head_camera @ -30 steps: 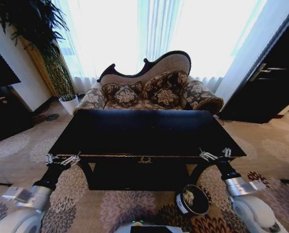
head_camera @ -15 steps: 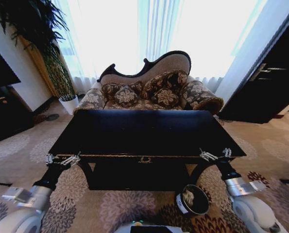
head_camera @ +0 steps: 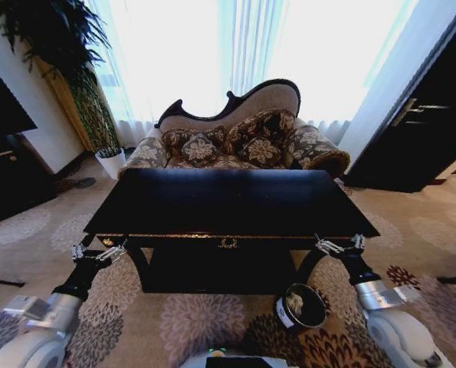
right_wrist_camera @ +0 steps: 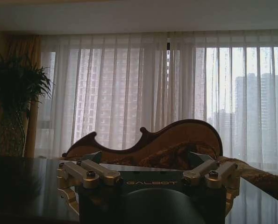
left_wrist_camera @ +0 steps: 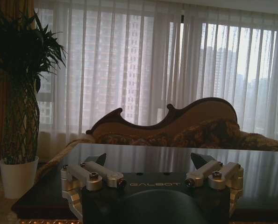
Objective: Move to the front of the table and place the trash on the table into the trash bin.
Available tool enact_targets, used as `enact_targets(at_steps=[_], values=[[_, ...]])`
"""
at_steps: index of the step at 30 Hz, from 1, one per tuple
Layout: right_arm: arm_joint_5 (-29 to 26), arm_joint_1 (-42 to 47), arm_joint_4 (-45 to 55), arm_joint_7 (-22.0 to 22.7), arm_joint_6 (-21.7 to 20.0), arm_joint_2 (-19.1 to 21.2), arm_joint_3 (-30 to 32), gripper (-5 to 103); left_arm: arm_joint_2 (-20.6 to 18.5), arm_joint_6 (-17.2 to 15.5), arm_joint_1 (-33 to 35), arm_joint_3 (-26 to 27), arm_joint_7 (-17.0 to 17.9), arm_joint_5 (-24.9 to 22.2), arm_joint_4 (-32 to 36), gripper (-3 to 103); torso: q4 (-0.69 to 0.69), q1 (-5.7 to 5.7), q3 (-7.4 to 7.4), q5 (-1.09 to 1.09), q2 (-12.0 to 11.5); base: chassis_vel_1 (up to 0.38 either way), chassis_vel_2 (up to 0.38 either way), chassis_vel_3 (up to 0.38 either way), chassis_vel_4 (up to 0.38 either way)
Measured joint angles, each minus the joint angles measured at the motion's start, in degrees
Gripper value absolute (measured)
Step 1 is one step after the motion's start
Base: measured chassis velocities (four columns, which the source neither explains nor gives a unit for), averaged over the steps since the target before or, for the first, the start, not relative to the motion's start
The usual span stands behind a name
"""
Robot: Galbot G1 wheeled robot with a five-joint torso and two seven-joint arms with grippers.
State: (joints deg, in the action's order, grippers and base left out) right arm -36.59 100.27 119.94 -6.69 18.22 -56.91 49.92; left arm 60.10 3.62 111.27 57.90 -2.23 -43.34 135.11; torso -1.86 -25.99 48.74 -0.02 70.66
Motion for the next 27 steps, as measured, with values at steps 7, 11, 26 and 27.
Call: enact_targets(at_steps=[7,11,26,27], values=[[0.0,0.0,0.0,0.0,0.0,0.0,0.0,100,0.0,0.0,0.0,0.0,0.0,0.0,0.0,100,0.0,-0.02,0.01,0.01,0.0,0.112,-0.123,-0.119,0.118],[0.0,0.0,0.0,0.0,0.0,0.0,0.0,100,0.0,0.0,0.0,0.0,0.0,0.0,0.0,100,0.0,-0.02,0.01,0.01,0.0,0.132,-0.133,-0.142,0.142],[0.0,0.0,0.0,0.0,0.0,0.0,0.0,100,0.0,0.0,0.0,0.0,0.0,0.0,0.0,100,0.0,-0.01,0.01,0.0,0.0,0.178,-0.177,-0.169,0.172],[0.0,0.0,0.0,0.0,0.0,0.0,0.0,100,0.0,0.0,0.0,0.0,0.0,0.0,0.0,100,0.0,-0.01,0.01,0.0,0.0,0.197,-0.222,-0.179,0.2]])
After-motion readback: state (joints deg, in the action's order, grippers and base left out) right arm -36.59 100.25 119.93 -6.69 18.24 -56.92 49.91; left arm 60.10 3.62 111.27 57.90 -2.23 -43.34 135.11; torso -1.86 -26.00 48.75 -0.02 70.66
